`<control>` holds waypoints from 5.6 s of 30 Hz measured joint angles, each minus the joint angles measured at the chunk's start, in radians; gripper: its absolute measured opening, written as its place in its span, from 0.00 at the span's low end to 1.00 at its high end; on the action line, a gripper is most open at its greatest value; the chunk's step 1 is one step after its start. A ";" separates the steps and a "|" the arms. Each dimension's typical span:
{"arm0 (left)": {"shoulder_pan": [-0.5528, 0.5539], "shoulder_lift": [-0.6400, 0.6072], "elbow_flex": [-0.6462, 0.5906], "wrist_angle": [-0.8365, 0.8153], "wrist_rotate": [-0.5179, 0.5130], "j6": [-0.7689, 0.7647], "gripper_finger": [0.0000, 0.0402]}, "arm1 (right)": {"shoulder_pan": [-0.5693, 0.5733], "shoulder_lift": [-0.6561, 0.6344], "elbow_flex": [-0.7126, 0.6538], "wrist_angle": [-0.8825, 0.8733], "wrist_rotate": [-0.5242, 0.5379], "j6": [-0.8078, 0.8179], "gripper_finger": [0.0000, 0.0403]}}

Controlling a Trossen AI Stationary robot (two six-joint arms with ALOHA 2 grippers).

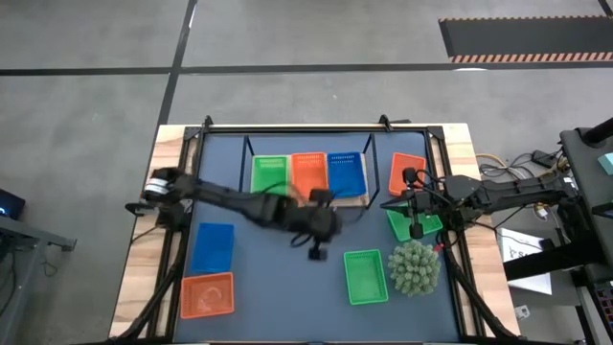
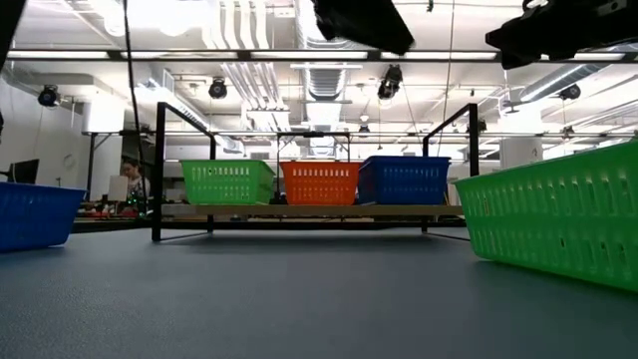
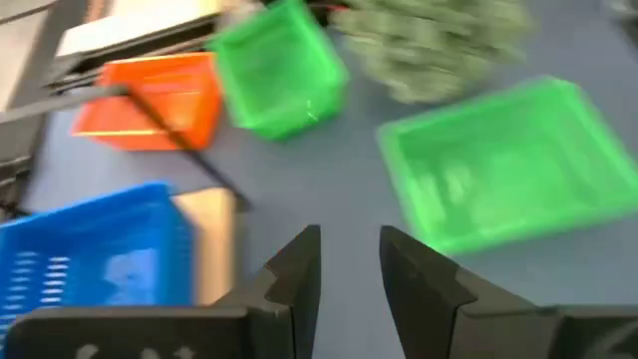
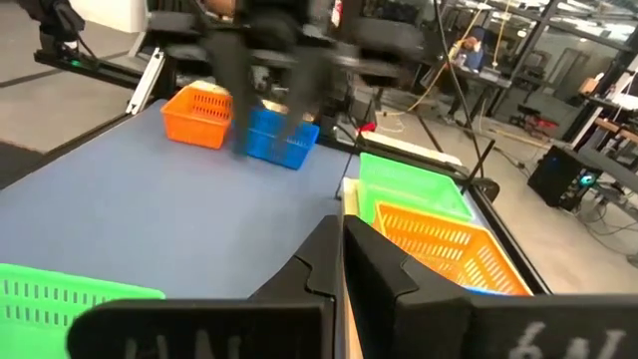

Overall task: Stack baskets on shelf by color
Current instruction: Stack the bottom orange basket on top of the orange basket on the shelf

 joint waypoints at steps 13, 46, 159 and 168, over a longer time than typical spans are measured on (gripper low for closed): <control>-0.178 -0.201 -0.319 -0.026 -0.026 -0.544 0.22 | 0.000 -0.003 0.000 0.009 -0.001 0.002 0.02; -0.579 -0.257 -0.391 -0.583 0.173 -2.020 0.22 | 0.000 -0.003 0.026 -0.005 -0.004 -0.022 0.02; -0.528 -0.136 -0.168 -0.260 0.098 -1.362 0.01 | 0.000 -0.002 0.053 -0.021 -0.010 -0.116 0.02; -0.278 -0.140 0.027 -0.471 0.020 -0.691 0.00 | 0.000 -0.002 0.053 -0.021 -0.010 -0.117 0.02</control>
